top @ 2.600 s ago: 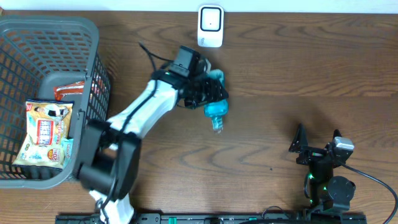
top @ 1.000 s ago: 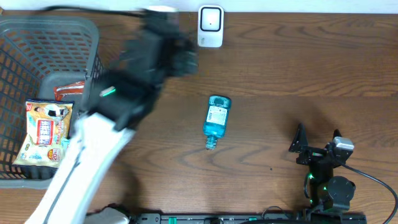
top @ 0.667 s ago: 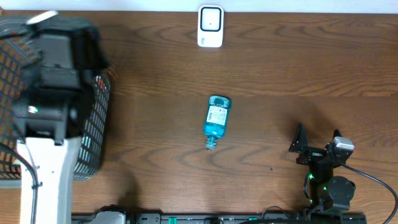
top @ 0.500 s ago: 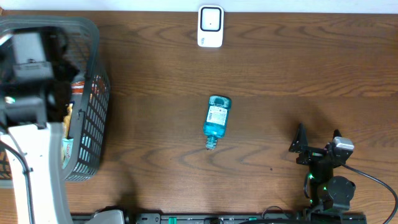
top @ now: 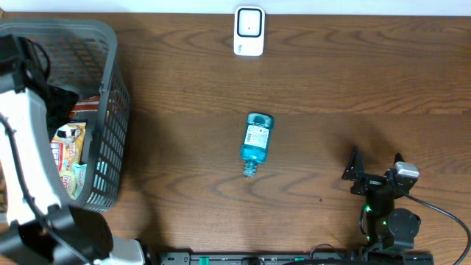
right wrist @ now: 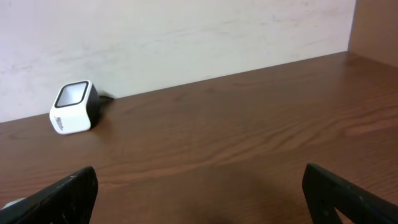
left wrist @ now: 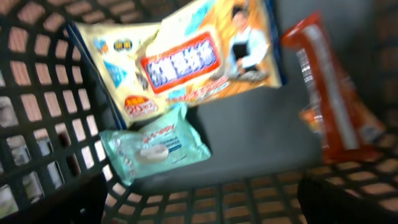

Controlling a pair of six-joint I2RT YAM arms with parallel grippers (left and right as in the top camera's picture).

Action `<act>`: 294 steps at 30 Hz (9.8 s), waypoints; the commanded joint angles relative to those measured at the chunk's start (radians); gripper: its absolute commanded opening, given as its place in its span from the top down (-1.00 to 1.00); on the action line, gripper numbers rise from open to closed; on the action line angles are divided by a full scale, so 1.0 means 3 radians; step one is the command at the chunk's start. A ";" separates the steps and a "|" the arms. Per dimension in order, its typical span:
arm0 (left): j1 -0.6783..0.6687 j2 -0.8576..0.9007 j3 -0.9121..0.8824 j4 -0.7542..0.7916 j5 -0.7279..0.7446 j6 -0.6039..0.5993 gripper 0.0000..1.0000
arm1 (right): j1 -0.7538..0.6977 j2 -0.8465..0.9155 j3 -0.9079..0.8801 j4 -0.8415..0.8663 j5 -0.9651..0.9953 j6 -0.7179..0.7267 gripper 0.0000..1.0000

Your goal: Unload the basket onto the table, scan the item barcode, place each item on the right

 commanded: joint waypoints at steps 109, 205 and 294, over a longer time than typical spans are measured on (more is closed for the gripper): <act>-0.3165 0.0081 -0.0421 0.1331 0.3394 0.3005 0.85 | -0.0017 -0.0011 -0.0005 -0.0010 0.0027 -0.0038 -0.99; 0.0230 0.0641 -0.0370 0.0081 -0.0491 -0.3957 -0.96 | -0.0017 -0.0011 -0.0005 -0.0010 0.0028 -0.0038 -0.98; 0.0300 0.0285 -0.1212 0.1405 -0.0113 -0.2515 -1.00 | -0.0017 -0.0011 -0.0005 -0.0010 0.0028 -0.0038 -0.99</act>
